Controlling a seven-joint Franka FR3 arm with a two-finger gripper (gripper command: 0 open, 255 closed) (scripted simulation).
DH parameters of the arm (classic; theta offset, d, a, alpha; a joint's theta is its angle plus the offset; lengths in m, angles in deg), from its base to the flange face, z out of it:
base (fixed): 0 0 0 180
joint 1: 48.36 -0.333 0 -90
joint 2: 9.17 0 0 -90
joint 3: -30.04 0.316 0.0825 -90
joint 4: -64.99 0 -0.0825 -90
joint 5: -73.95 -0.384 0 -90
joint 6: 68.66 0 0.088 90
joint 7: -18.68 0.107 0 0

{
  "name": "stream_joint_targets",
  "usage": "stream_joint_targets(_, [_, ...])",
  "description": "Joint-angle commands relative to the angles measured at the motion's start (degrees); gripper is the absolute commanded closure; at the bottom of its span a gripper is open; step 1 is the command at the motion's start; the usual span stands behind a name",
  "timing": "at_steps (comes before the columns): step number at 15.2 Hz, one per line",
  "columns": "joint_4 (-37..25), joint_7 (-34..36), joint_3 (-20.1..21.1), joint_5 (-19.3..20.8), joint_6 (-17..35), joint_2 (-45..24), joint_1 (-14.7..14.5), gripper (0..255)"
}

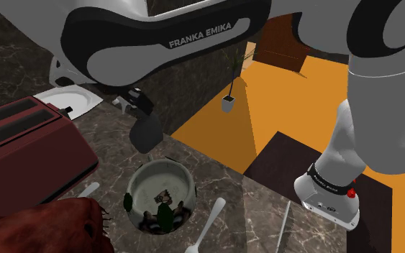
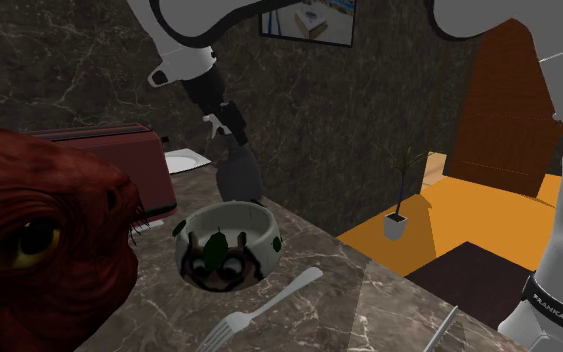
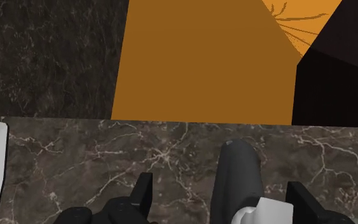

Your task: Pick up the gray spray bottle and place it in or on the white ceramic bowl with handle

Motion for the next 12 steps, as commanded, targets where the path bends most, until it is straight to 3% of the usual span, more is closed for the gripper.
stream_joint_targets(1, [0.81, -0.19, -0.52, -0.21, -0.38, -5.33, -0.22, 0])
stream_joint_targets(8, [0.84, -0.35, -1.21, -0.54, -0.24, -5.22, -0.69, 0])
stream_joint_targets(9, [1.47, -0.12, -1.02, -0.78, -0.38, -4.55, -0.74, 255])
stream_joint_targets(10, [2.97, 0.73, -0.76, -1.05, 0.13, -3.89, -0.85, 255])
stream_joint_targets(12, [-1.07, -1.00, -1.52, -0.07, -0.67, -6.52, -0.80, 255])
